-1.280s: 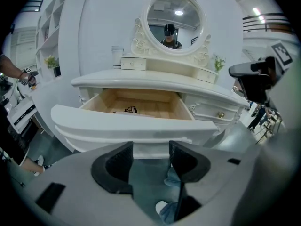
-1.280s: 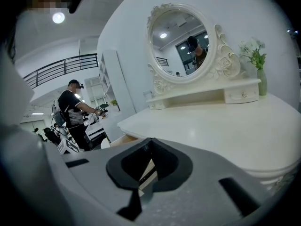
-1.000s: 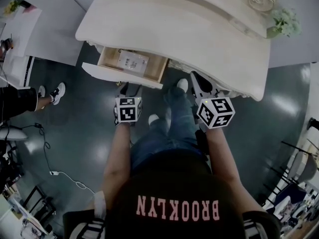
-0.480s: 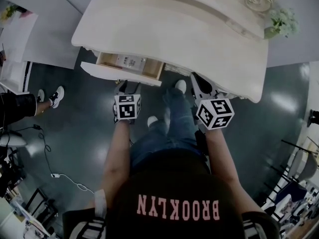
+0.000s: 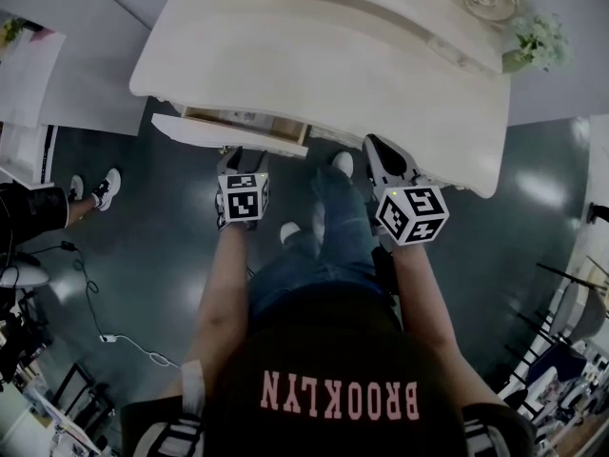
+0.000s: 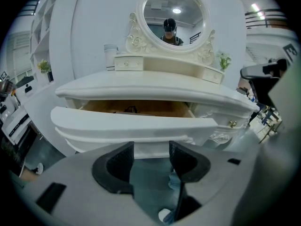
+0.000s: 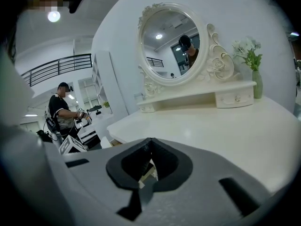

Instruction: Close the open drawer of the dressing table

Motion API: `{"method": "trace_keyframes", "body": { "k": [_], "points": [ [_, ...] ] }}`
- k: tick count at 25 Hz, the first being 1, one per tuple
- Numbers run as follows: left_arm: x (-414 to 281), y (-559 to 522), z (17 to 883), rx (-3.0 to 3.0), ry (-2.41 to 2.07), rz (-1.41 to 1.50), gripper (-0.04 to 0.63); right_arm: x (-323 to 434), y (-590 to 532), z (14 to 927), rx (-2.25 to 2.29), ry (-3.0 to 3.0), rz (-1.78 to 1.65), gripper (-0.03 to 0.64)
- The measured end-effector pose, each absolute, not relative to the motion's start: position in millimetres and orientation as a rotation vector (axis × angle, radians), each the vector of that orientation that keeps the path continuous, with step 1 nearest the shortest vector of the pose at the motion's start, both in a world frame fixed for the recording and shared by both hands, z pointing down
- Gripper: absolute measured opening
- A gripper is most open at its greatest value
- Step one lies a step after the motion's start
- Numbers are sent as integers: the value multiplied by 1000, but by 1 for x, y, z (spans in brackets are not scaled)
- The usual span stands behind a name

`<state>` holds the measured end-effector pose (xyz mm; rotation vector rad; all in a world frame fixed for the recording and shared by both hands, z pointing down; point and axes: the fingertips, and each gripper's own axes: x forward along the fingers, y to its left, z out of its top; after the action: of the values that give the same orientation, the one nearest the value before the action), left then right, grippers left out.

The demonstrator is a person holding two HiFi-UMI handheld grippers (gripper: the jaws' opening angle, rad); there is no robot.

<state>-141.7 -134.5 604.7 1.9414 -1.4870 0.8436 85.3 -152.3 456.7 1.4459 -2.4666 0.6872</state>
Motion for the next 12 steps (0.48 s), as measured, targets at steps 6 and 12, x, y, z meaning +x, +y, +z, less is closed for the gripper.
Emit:
{"method": "trace_keyframes", "body": {
  "k": [6,12],
  "points": [
    [-141,-149,607,1945,-1482,848,221,82,-164,459,1442,-2466,693,-3],
    [-139,-153,607,1954,-1475,844,221,82,-169,458,1450,-2467,695,-3]
  ]
}}
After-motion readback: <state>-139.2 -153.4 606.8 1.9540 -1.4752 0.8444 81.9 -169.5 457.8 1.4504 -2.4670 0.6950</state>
